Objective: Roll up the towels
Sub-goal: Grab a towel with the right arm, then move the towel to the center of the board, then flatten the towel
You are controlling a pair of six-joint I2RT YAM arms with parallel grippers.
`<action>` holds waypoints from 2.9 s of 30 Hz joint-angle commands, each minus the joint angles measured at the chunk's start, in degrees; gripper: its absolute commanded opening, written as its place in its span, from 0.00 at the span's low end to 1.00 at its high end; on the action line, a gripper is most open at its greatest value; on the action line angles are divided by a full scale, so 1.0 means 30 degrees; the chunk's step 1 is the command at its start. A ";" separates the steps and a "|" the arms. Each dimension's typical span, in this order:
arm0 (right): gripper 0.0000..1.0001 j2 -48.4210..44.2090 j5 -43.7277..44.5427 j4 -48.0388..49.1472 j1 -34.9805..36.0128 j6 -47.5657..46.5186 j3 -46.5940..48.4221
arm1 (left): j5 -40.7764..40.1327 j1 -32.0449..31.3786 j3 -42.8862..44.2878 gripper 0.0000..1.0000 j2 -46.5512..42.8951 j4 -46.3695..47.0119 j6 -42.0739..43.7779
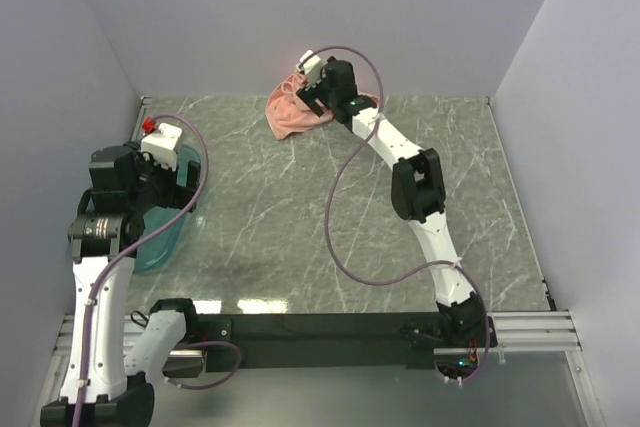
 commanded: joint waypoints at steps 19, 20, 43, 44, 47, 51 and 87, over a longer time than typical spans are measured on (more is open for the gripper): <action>0.00 0.3212 0.2608 0.8563 -0.0031 -0.4633 0.0629 | -0.0285 0.0038 0.1452 0.99 -0.0690 -0.1810 -0.0704; 0.00 0.1931 0.2492 0.8387 -0.0002 -0.4515 0.0132 | -0.0226 0.0038 0.1481 0.99 -0.0632 -0.1694 -0.0762; 0.00 -2.3269 -0.1612 -0.8485 -0.1289 -0.0531 -2.0931 | 0.7480 -0.3235 0.0515 0.60 0.9058 0.4869 -0.4542; 0.00 -2.3567 -0.1523 -0.8779 -0.1435 -0.0471 -2.1488 | 0.7364 -0.3679 0.0485 0.60 0.9530 0.4986 -0.4542; 0.00 -2.4622 -0.1464 -0.9718 -0.2109 -0.0412 -2.3479 | 0.7274 -0.4941 0.0281 0.61 1.1347 0.5571 -0.6062; 0.00 -2.5502 -0.1902 -1.0304 -0.3573 -0.0499 -2.4656 | 0.6662 -0.6519 0.0192 0.67 1.3077 0.7035 -0.7235; 0.00 -2.3772 -0.4541 -1.5519 -0.4342 -0.6592 -2.5092 | 0.3205 -0.8339 0.3607 0.00 1.4580 -0.3272 0.4976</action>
